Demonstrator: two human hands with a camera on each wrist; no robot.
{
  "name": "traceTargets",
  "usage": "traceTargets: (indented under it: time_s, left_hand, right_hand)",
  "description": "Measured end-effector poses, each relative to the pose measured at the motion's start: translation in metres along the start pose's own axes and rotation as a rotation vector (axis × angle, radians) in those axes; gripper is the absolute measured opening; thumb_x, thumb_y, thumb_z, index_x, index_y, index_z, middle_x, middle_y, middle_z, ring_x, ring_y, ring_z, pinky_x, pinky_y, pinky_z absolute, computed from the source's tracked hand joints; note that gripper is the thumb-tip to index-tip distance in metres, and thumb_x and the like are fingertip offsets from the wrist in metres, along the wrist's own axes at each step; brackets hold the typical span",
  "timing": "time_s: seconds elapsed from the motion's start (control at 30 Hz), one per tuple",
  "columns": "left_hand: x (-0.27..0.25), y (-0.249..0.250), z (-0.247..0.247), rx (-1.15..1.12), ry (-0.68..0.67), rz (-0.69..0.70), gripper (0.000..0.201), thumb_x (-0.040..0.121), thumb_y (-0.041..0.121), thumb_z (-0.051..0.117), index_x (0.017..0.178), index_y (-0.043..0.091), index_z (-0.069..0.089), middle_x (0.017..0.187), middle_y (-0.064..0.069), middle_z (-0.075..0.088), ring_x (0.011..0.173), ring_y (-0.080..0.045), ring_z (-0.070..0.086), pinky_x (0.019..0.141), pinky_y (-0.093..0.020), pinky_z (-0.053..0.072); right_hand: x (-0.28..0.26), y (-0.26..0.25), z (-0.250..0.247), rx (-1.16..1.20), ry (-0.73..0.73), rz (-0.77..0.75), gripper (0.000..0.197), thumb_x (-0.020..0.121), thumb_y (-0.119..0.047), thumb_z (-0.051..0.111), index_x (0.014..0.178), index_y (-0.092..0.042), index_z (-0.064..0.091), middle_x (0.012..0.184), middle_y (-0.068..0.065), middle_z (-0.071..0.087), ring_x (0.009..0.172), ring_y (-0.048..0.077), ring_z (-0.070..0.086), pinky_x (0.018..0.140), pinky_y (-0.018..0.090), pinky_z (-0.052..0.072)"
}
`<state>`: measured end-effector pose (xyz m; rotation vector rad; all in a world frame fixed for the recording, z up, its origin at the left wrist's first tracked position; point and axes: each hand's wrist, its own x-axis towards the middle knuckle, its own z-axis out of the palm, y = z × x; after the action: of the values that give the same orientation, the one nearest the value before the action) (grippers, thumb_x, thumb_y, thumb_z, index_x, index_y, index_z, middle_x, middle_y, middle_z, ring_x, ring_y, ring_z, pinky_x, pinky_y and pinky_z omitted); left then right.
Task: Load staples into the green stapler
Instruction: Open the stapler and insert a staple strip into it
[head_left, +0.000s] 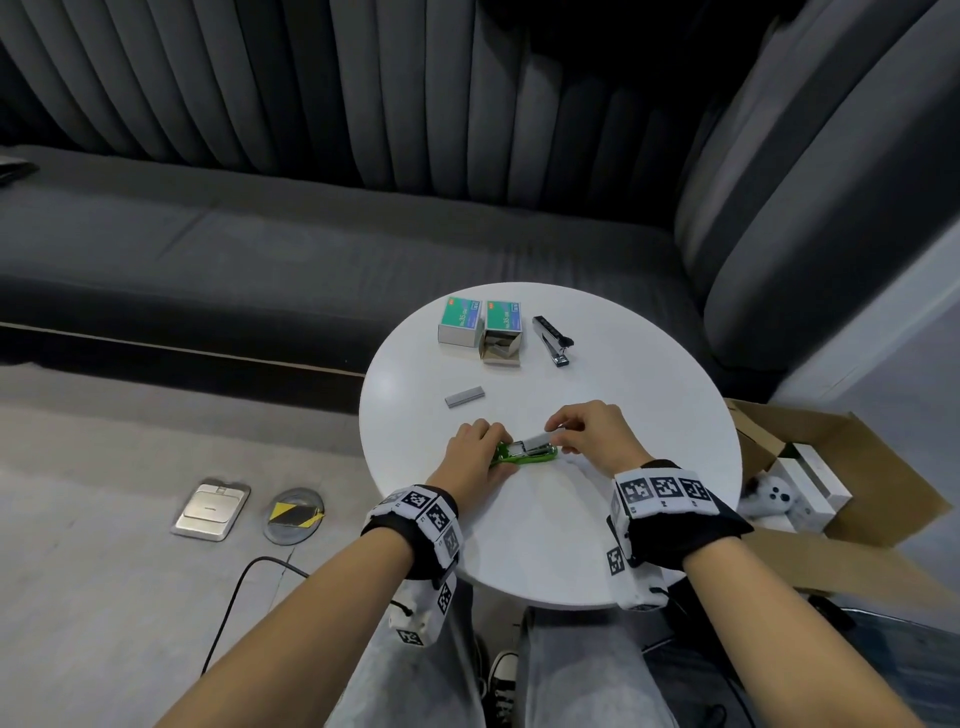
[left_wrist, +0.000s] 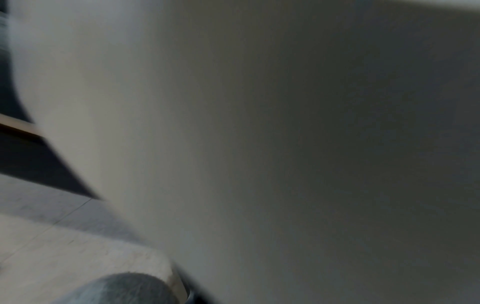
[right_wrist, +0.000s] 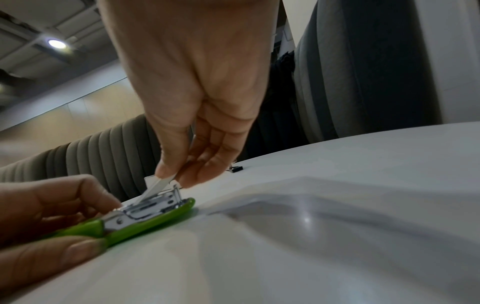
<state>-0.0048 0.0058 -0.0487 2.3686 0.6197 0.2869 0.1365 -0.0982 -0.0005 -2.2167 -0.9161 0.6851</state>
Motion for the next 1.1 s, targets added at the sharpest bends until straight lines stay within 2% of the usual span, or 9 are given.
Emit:
traceTargets:
  time_s: [0.13,0.23,0.33,0.47,0.63,0.77,0.87,0.93,1.1]
  left_hand:
    - [0.0,-0.0003,-0.0001,0.002,-0.008,-0.002,0.021,0.086,0.023,0.055,0.104,0.013,0.052,0.106,-0.005,0.051,0.1,-0.022,0.04,0.082,-0.028,0.031]
    - [-0.0009,0.0002,-0.0006,-0.005,-0.006,-0.008,0.021,0.086,0.023,0.055,0.104,0.013,0.052,0.107,-0.006,0.051,0.1,-0.022,0.04,0.082,-0.029,0.032]
    - [-0.0009,0.0007,-0.0006,-0.008,-0.007,-0.015,0.023,0.085,0.023,0.056,0.105,0.012,0.053,0.107,-0.007,0.051,0.102,-0.023,0.041,0.084,-0.031,0.033]
    - [-0.0004,0.0003,0.0001,-0.011,-0.005,-0.017,0.022,0.085,0.023,0.056,0.104,0.013,0.053,0.106,-0.007,0.051,0.101,-0.024,0.041,0.085,-0.031,0.033]
    - [0.0,0.0008,0.0003,-0.011,-0.004,-0.026,0.024,0.085,0.022,0.056,0.106,0.013,0.052,0.108,-0.007,0.052,0.102,-0.024,0.041,0.086,-0.031,0.033]
    - [0.0,0.0011,0.0003,-0.016,-0.005,-0.023,0.024,0.085,0.022,0.056,0.106,0.012,0.053,0.108,-0.008,0.052,0.102,-0.025,0.042,0.088,-0.034,0.036]
    - [-0.0002,0.0003,0.0006,-0.011,-0.008,-0.018,0.023,0.085,0.022,0.056,0.105,0.013,0.053,0.106,-0.008,0.051,0.101,-0.024,0.042,0.087,-0.033,0.036]
    - [-0.0001,-0.0002,0.0006,-0.01,-0.007,-0.015,0.022,0.085,0.023,0.056,0.105,0.013,0.053,0.106,-0.008,0.051,0.1,-0.024,0.042,0.087,-0.033,0.036]
    - [-0.0001,-0.0003,0.0004,-0.004,-0.005,-0.009,0.022,0.085,0.023,0.056,0.105,0.012,0.053,0.106,-0.008,0.051,0.1,-0.024,0.042,0.085,-0.032,0.034]
  right_hand:
    - [-0.0003,-0.0015,-0.0003,-0.028,-0.01,-0.003,0.013,0.081,0.001,0.062,0.091,0.001,0.07,0.062,0.003,0.06,0.054,0.011,0.052,0.062,0.018,0.045]
    - [-0.0006,-0.0028,-0.0004,-0.037,-0.017,0.01,0.013,0.082,0.0,0.062,0.093,0.0,0.07,0.071,0.01,0.063,0.056,0.014,0.054,0.067,0.022,0.048]
    - [-0.0006,-0.0043,-0.0024,-0.008,-0.016,0.021,0.015,0.081,0.001,0.063,0.094,0.002,0.069,0.078,0.017,0.066,0.064,0.022,0.057,0.072,0.029,0.052]
    - [-0.0011,-0.0032,-0.0054,0.047,-0.012,0.06,0.015,0.082,0.0,0.062,0.094,0.004,0.069,0.079,0.019,0.065,0.059,0.019,0.056,0.062,0.022,0.049]
    - [0.0008,-0.002,-0.0094,0.13,0.011,0.085,0.013,0.083,-0.001,0.063,0.092,0.006,0.069,0.064,0.009,0.06,0.04,0.002,0.055,0.047,0.008,0.048]
    - [0.0009,-0.0009,-0.0078,0.074,-0.014,0.115,0.012,0.084,-0.001,0.061,0.091,0.005,0.069,0.069,0.013,0.061,0.052,0.014,0.054,0.045,0.008,0.047]
    - [0.0007,0.0002,-0.0037,0.058,-0.014,0.123,0.013,0.083,0.0,0.06,0.092,0.006,0.068,0.074,0.017,0.062,0.053,0.015,0.053,0.047,0.011,0.047]
    - [0.0009,-0.0006,-0.0015,0.057,-0.011,0.12,0.013,0.083,0.001,0.06,0.091,0.007,0.068,0.073,0.017,0.061,0.053,0.016,0.053,0.045,0.009,0.046]
    - [-0.0005,-0.0021,-0.001,0.088,-0.009,0.12,0.012,0.084,0.001,0.06,0.092,0.007,0.067,0.066,0.012,0.059,0.052,0.014,0.053,0.044,0.007,0.045]
